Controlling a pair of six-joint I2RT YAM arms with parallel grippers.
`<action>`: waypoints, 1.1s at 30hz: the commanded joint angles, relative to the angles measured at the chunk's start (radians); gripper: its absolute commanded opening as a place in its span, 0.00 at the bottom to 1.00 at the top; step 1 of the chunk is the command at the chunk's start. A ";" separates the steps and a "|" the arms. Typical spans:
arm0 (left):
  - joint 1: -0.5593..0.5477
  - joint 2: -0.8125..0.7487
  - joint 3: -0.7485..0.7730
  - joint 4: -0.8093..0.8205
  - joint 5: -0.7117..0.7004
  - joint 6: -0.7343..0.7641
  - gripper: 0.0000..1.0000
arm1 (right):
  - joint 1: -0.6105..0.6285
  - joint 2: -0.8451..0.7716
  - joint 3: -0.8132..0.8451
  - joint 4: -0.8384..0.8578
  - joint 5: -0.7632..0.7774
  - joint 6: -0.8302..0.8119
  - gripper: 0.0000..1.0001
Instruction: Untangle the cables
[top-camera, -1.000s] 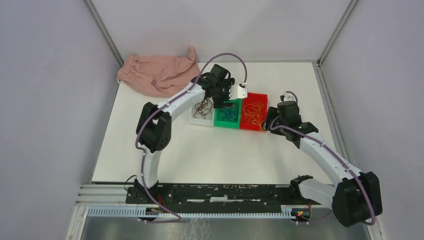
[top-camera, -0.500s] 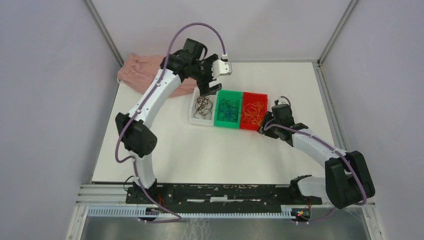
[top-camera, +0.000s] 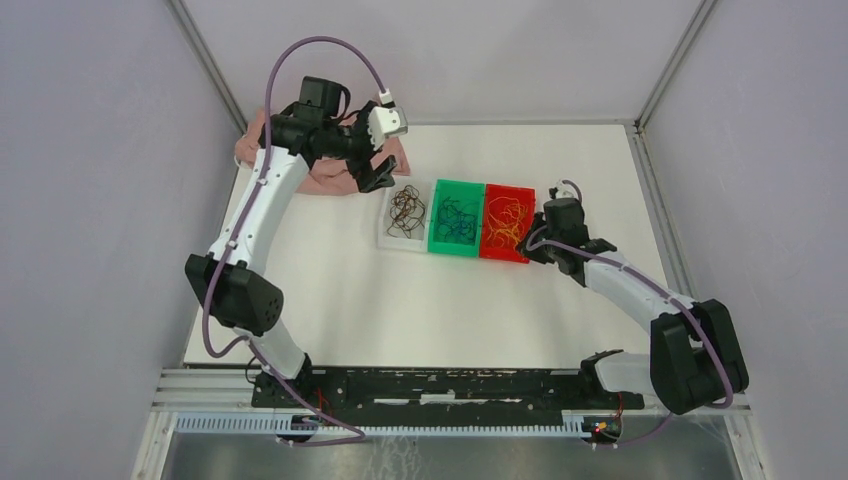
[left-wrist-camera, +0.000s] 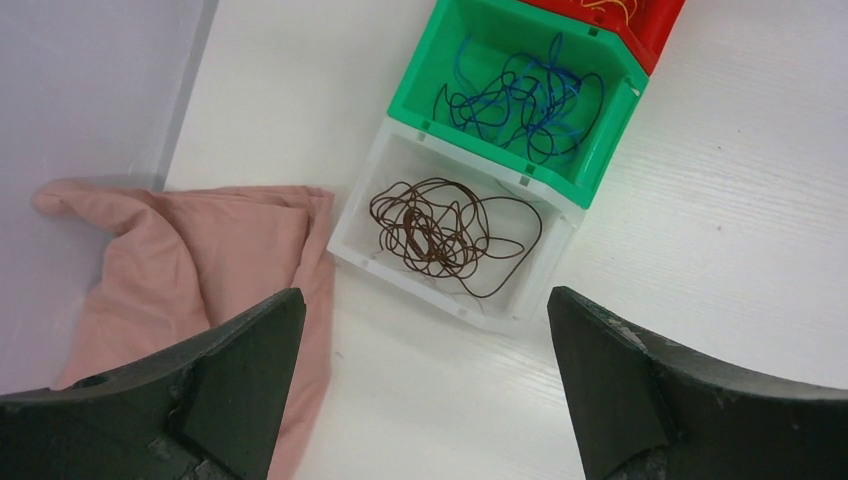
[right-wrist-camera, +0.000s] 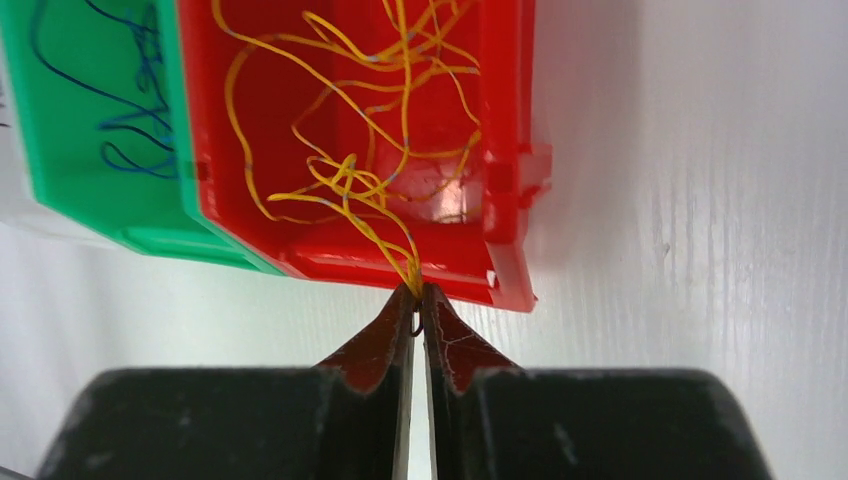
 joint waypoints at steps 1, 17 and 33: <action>0.027 -0.068 -0.045 0.064 0.070 -0.054 0.97 | -0.004 0.015 0.116 -0.006 0.041 -0.028 0.10; 0.094 -0.136 -0.174 0.120 0.120 -0.045 0.95 | 0.097 0.312 0.375 -0.110 0.249 -0.129 0.03; 0.197 -0.199 -0.296 0.244 0.157 -0.188 0.99 | 0.160 0.448 0.477 -0.155 0.373 -0.211 0.21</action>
